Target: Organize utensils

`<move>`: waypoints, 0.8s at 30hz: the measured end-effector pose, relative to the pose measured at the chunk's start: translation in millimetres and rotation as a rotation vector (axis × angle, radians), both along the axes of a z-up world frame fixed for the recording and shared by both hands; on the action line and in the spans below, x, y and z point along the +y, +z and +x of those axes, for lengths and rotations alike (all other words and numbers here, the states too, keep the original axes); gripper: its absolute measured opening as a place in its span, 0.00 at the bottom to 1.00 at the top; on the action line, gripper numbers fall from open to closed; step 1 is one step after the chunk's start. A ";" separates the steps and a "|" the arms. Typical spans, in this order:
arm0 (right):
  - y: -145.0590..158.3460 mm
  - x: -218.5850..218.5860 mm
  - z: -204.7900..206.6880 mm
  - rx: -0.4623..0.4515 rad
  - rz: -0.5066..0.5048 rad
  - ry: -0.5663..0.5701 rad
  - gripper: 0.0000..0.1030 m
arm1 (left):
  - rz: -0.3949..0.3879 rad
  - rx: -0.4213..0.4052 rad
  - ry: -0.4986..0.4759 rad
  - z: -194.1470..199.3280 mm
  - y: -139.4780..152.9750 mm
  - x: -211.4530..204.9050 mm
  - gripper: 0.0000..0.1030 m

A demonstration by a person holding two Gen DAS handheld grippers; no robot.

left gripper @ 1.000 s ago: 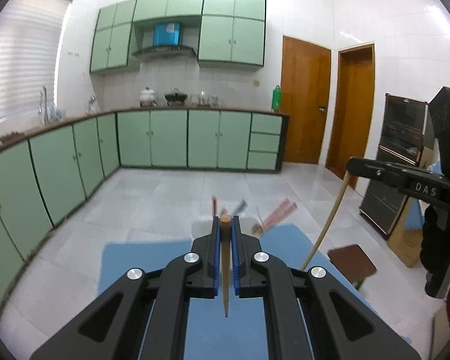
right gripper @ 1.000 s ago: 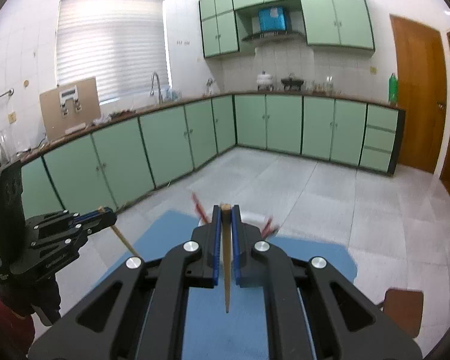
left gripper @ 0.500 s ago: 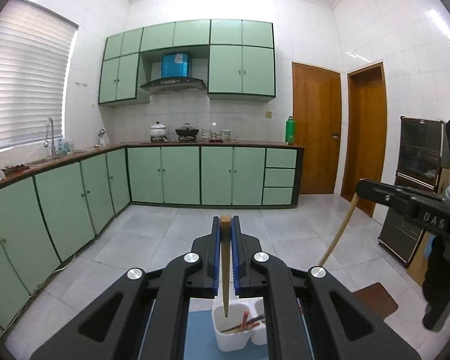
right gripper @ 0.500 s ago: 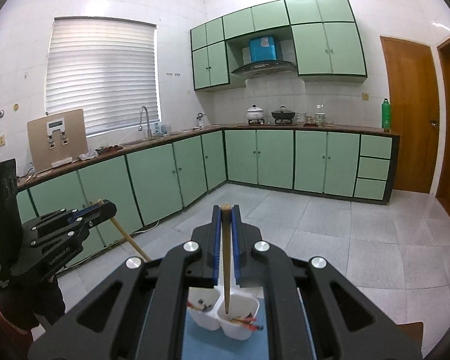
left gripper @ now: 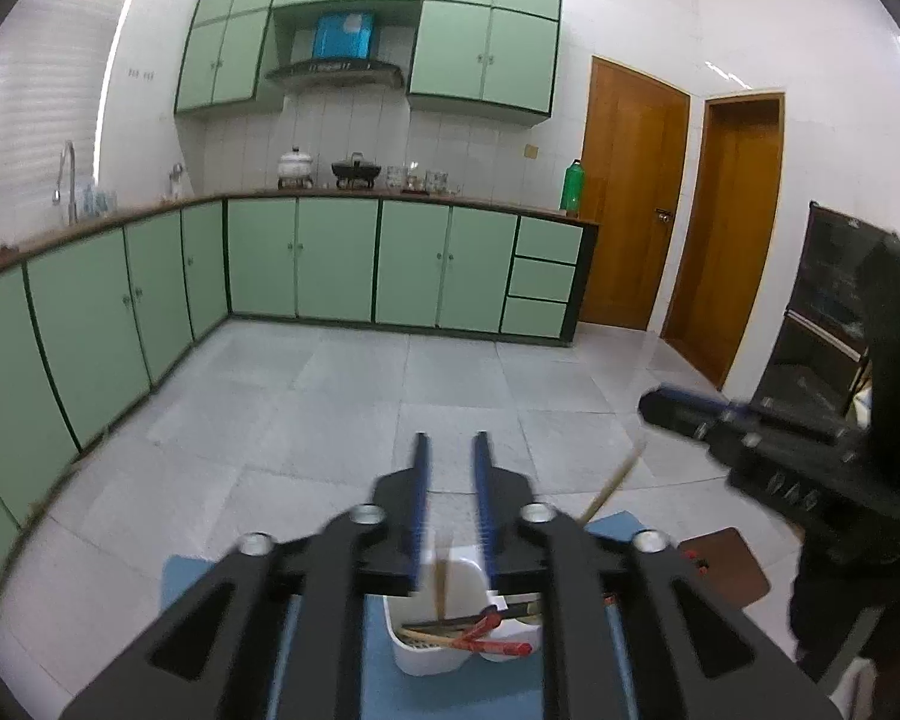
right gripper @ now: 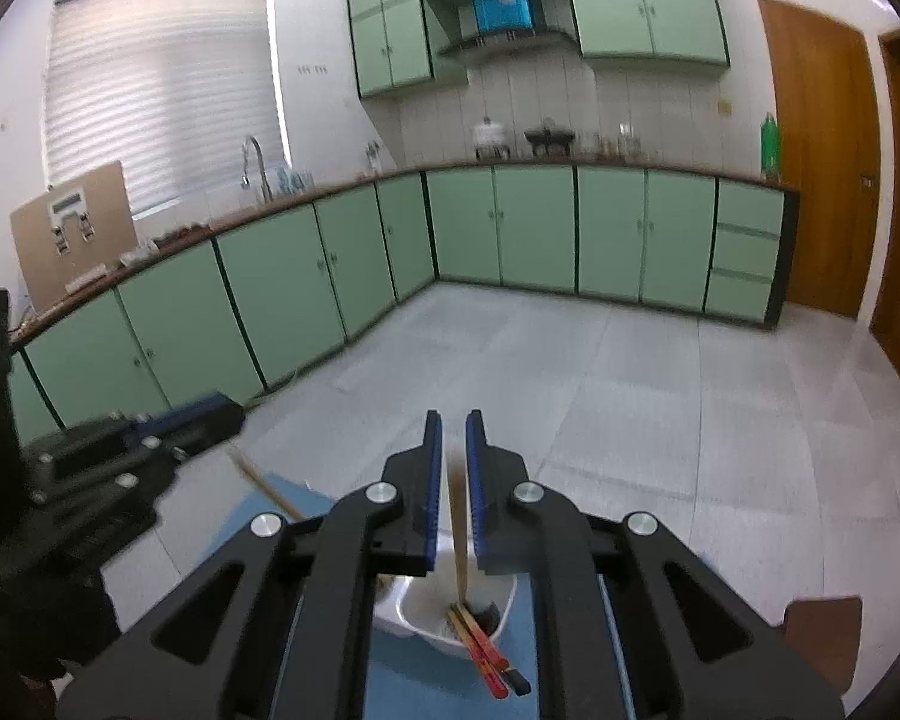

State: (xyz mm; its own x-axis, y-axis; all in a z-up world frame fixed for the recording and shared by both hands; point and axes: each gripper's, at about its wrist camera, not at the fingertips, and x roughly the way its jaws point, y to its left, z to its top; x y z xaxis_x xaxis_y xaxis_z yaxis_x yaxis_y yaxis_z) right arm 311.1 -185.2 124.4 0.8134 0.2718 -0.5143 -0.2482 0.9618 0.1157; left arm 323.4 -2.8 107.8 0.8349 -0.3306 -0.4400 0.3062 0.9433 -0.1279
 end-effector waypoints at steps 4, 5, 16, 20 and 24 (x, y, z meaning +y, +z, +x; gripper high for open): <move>-6.7 -3.2 -9.7 0.005 0.013 -0.023 0.25 | 0.020 -0.009 0.003 -7.1 0.8 1.2 0.31; -4.3 -4.8 -15.8 -0.008 0.010 -0.030 0.26 | 0.024 -0.018 0.005 -11.1 2.8 1.9 0.36; -1.4 -21.8 -109.5 -0.107 -0.042 -0.085 0.62 | 0.029 -0.090 0.010 -90.0 7.8 6.4 0.63; -22.2 -31.7 -152.6 -0.105 -0.026 -0.098 0.77 | 0.019 -0.068 0.018 -119.1 -8.5 10.6 0.71; -48.6 -36.5 -190.5 -0.077 -0.001 -0.107 0.89 | 0.005 -0.024 0.037 -149.3 -34.9 15.8 0.76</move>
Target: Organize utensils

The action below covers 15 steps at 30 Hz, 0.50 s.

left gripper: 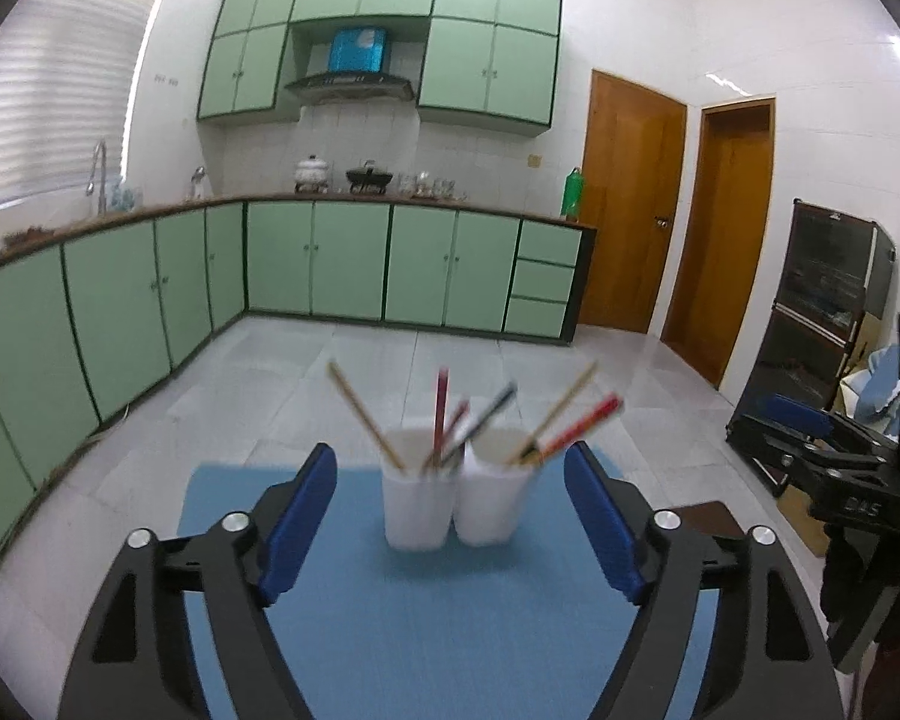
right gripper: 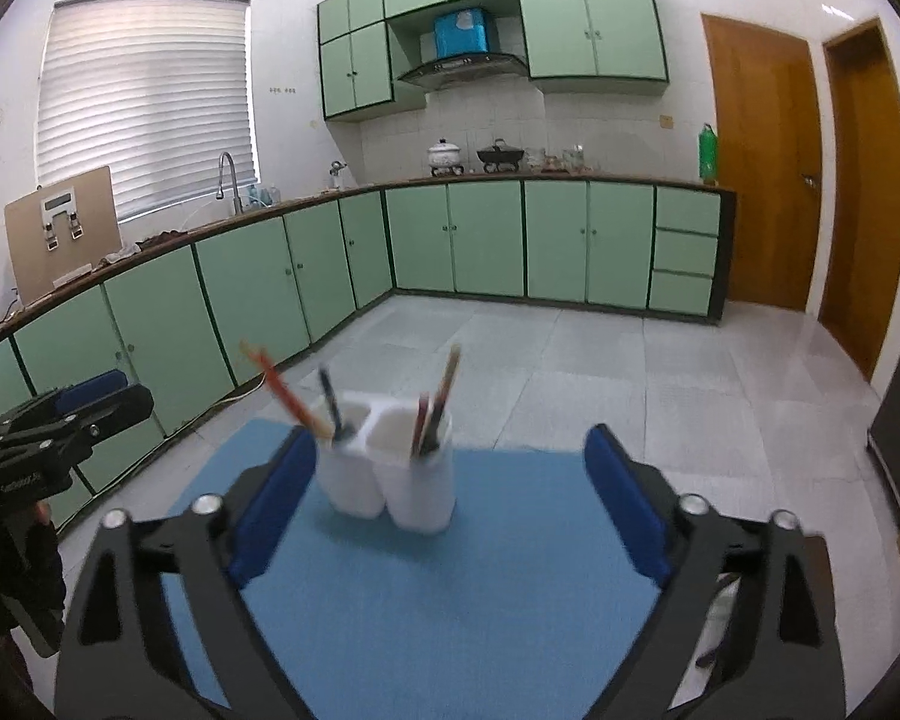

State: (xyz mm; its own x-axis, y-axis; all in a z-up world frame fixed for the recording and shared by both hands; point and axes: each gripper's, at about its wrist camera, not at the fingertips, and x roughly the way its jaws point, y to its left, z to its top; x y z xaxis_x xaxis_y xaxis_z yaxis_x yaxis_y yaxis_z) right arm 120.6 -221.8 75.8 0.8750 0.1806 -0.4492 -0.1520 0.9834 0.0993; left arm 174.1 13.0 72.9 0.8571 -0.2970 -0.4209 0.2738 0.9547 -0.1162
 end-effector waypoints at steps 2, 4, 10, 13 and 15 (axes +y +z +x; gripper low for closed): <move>-9.3 -0.7 -12.9 0.014 0.012 0.001 0.93 | 0.007 0.024 0.010 -12.4 -13.2 1.8 0.80; -20.1 1.4 -27.7 0.036 0.024 0.006 0.93 | 0.008 0.057 0.009 -23.0 -26.4 3.3 0.81; -37.8 14.6 -62.3 0.080 0.033 0.026 0.94 | 0.022 0.088 0.027 -60.0 -47.4 4.3 0.83; -37.2 21.6 -74.9 0.069 0.018 0.034 0.94 | 0.033 0.084 0.030 -73.3 -46.9 1.8 0.84; -35.7 25.4 -81.2 0.060 0.011 0.036 0.94 | 0.036 0.076 0.030 -80.5 -44.0 0.2 0.84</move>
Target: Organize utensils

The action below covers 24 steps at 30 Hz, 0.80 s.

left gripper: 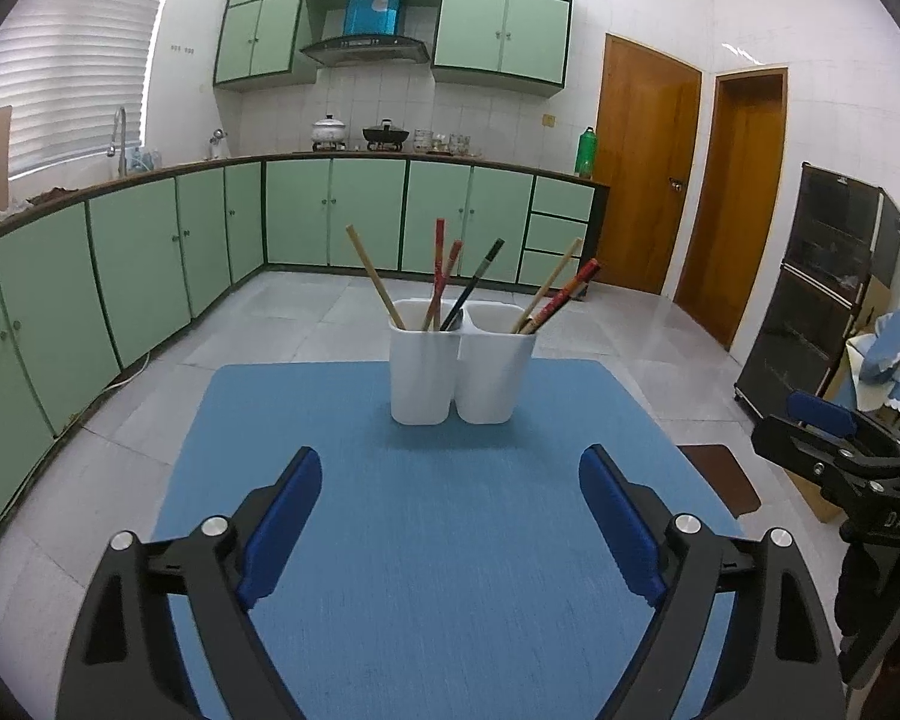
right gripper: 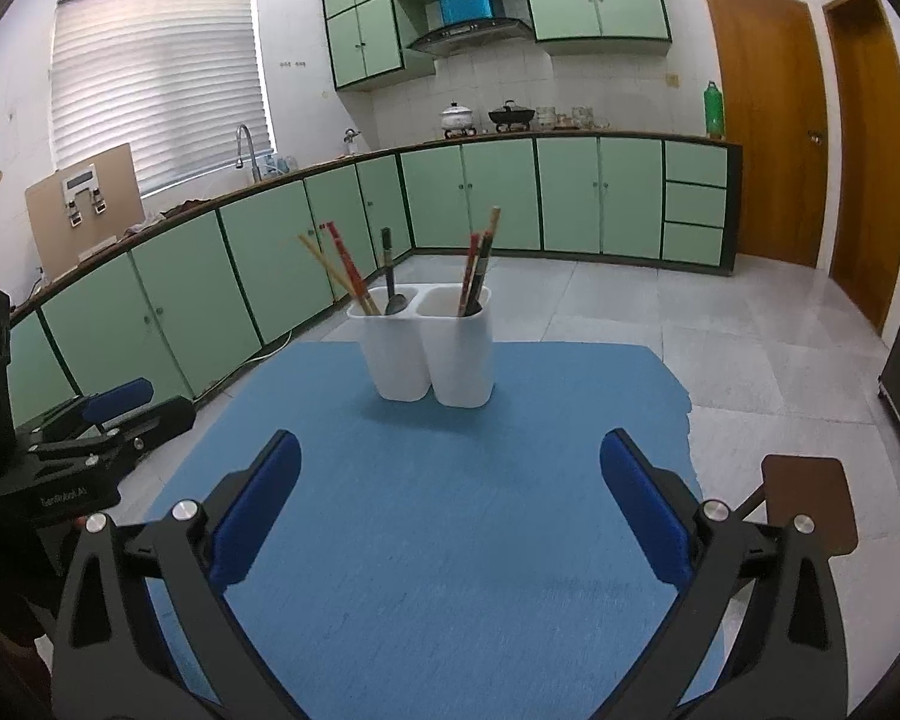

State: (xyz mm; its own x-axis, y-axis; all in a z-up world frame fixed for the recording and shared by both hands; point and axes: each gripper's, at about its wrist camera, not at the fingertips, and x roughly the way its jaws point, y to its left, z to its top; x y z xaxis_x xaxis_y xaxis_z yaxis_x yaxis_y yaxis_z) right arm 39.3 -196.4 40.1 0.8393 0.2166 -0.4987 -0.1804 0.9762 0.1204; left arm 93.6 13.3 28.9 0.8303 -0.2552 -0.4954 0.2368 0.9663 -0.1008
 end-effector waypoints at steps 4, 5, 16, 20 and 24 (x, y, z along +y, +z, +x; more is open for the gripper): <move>4.1 5.3 -9.5 -0.013 -0.005 0.014 0.94 | 0.011 -0.023 -0.006 -14.3 5.4 -4.4 0.84; 4.9 6.6 -12.2 -0.015 -0.002 0.019 0.94 | 0.012 -0.029 -0.008 -18.3 7.3 -5.2 0.84; 16.7 9.4 -30.0 -0.049 -0.004 0.040 0.94 | 0.031 -0.067 0.015 -39.9 18.3 -8.8 0.84; 21.7 11.6 -34.0 -0.064 -0.013 0.043 0.94 | 0.030 -0.081 0.019 -45.5 22.3 -8.8 0.84; 23.9 13.4 -34.4 -0.067 -0.012 0.046 0.94 | 0.038 -0.097 0.024 -49.4 25.5 -12.0 0.84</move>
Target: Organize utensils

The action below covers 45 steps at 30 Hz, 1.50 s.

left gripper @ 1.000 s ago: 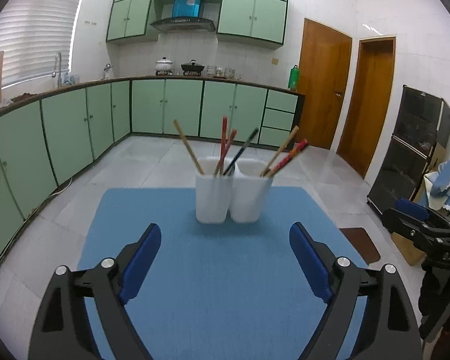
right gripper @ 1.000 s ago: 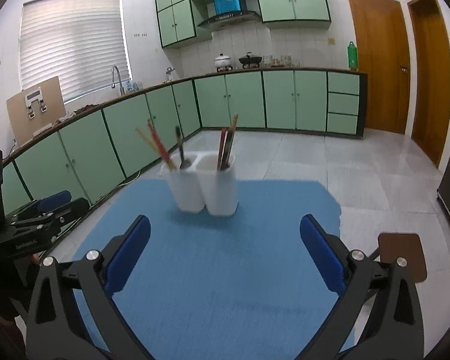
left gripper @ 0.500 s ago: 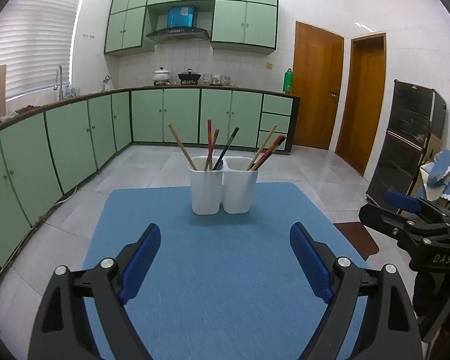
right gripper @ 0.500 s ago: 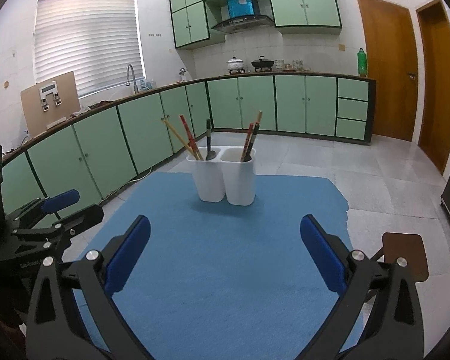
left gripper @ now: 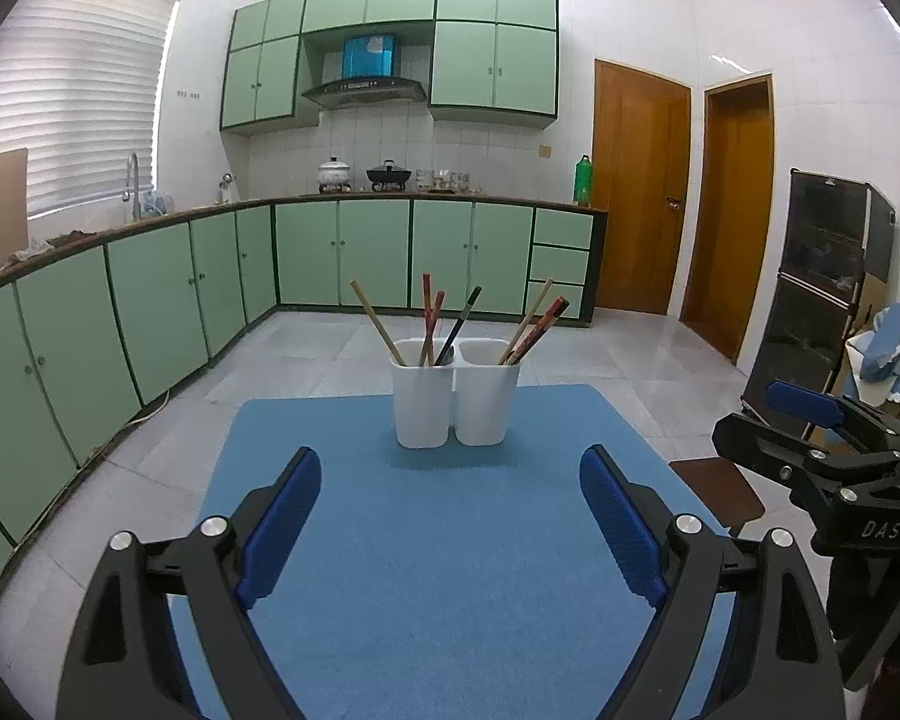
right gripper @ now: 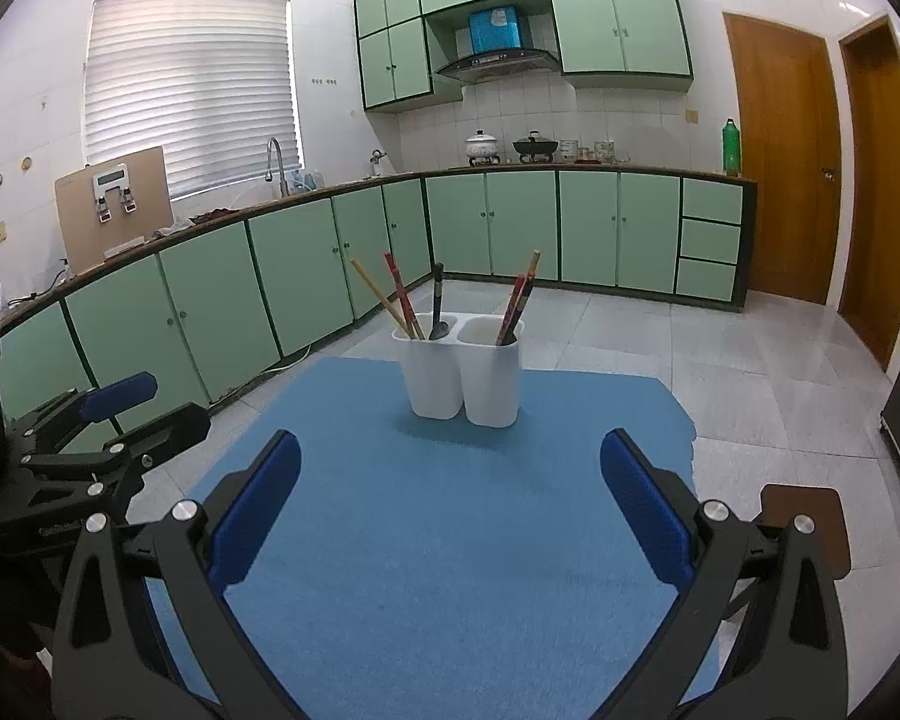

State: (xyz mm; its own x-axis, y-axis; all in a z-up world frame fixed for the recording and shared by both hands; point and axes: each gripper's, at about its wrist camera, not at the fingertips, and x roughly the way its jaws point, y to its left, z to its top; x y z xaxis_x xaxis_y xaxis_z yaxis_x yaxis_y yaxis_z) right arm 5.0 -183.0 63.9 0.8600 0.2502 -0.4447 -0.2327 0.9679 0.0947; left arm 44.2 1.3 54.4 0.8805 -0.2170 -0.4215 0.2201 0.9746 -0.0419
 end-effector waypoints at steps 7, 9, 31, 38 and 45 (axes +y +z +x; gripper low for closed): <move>2.2 2.3 -0.6 -0.006 0.000 0.002 0.94 | 0.004 -0.007 0.008 -2.3 0.4 -0.2 0.84; 1.8 3.0 -0.4 -0.005 -0.001 0.002 0.94 | 0.002 -0.004 0.009 -2.1 -0.3 1.3 0.84; 2.3 7.6 2.5 -0.005 -0.009 0.009 0.94 | -0.005 -0.014 0.020 -8.4 1.0 1.9 0.84; 1.6 9.3 2.8 -0.004 -0.010 0.009 0.94 | -0.008 -0.011 0.024 -8.3 2.1 3.6 0.84; 1.1 9.2 1.9 -0.005 -0.009 0.011 0.94 | -0.009 -0.009 0.029 -7.0 4.2 3.8 0.84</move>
State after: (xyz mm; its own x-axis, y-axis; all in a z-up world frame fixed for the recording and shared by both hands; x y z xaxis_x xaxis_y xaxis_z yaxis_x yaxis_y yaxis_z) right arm 6.9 -173.8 65.1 0.8594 0.2560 -0.4427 -0.2442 0.9660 0.0846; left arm 37.2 5.1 58.6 0.8904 -0.1946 -0.4116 0.1917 0.9802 -0.0487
